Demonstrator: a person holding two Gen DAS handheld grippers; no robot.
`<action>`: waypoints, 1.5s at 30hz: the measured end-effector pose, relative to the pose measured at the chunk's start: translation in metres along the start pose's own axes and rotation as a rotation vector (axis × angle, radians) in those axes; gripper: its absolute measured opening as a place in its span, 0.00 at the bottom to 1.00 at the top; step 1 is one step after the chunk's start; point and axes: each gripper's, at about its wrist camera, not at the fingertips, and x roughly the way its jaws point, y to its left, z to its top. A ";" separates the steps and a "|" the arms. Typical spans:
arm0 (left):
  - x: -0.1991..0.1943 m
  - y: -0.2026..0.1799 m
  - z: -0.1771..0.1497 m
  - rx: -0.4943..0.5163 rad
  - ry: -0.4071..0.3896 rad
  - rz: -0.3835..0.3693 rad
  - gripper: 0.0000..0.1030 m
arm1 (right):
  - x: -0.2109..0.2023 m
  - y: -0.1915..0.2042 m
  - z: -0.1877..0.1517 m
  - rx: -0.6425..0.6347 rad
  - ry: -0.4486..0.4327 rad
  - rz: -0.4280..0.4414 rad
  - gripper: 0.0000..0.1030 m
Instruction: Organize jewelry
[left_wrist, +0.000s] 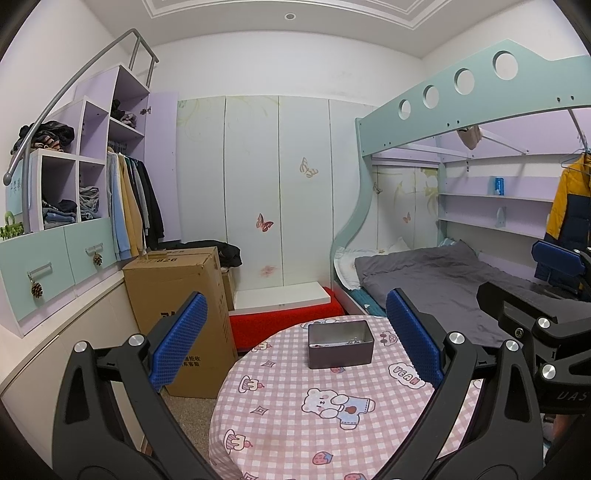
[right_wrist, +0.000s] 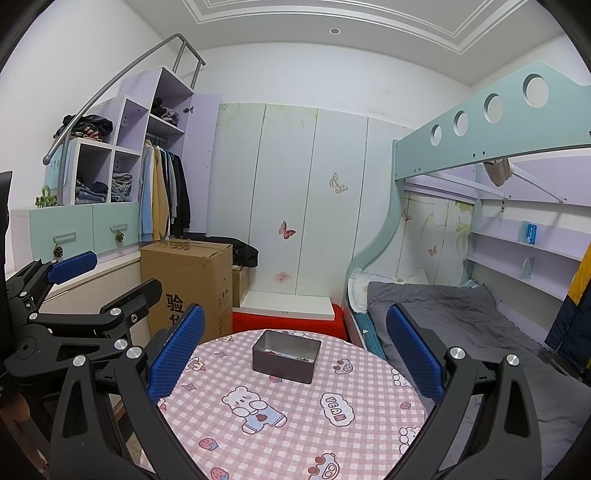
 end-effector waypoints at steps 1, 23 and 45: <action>0.000 0.000 0.000 0.000 0.000 0.000 0.93 | 0.000 0.000 0.000 0.000 0.000 0.000 0.92; 0.002 0.002 -0.001 0.000 0.003 0.000 0.93 | 0.001 0.001 -0.002 0.000 0.004 0.000 0.92; 0.002 0.003 -0.003 0.003 0.002 0.002 0.93 | 0.003 0.000 -0.005 0.000 0.007 0.002 0.92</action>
